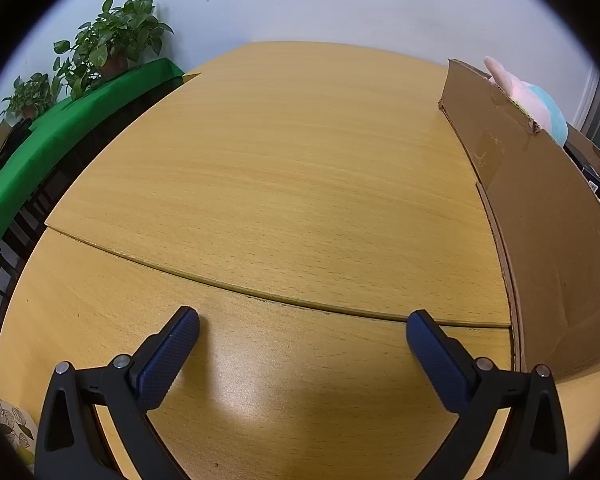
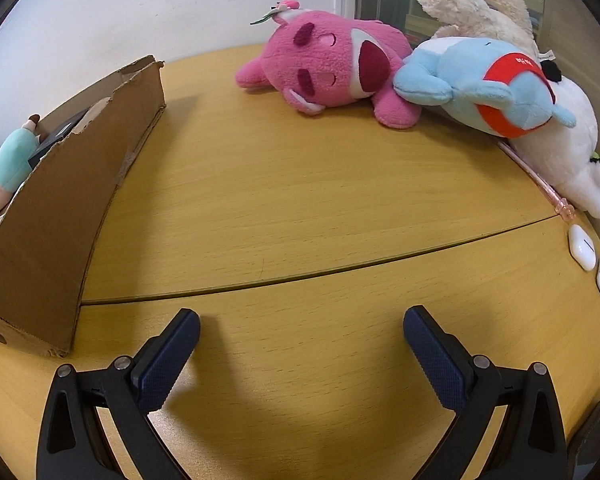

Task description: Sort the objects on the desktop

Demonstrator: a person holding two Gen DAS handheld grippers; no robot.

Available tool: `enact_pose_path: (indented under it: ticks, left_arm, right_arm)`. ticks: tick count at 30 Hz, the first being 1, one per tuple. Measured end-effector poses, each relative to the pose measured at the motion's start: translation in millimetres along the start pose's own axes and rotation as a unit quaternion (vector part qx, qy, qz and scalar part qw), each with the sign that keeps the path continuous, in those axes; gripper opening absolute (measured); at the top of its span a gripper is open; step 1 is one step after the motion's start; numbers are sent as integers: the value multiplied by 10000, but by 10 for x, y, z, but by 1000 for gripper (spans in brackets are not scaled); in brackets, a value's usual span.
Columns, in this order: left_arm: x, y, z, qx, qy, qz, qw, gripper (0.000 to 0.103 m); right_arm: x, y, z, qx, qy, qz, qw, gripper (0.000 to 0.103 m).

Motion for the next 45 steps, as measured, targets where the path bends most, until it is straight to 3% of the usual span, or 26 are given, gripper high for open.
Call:
enact_pose_path:
  ticks: [39, 45]
  left_arm:
    - [-3, -14, -11, -16, 16, -7, 10000, 103]
    - [-5, -16, -13, -17, 18, -9, 10000, 103]
  right_arm:
    - [12, -24, 11, -6, 7, 1, 10000, 103]
    - [41, -1, 14, -112, 270, 10, 9996, 103]
Point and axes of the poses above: each gripper's, at about its wrist camera, not at the fingertips, and y roughly against the way its jaws point, z to its left, x to its underside, the point moved 6 cm from there along -y, roughly the way its jaws point, and after that the axes turned 13 degrees about z, right-handed, at the moved point
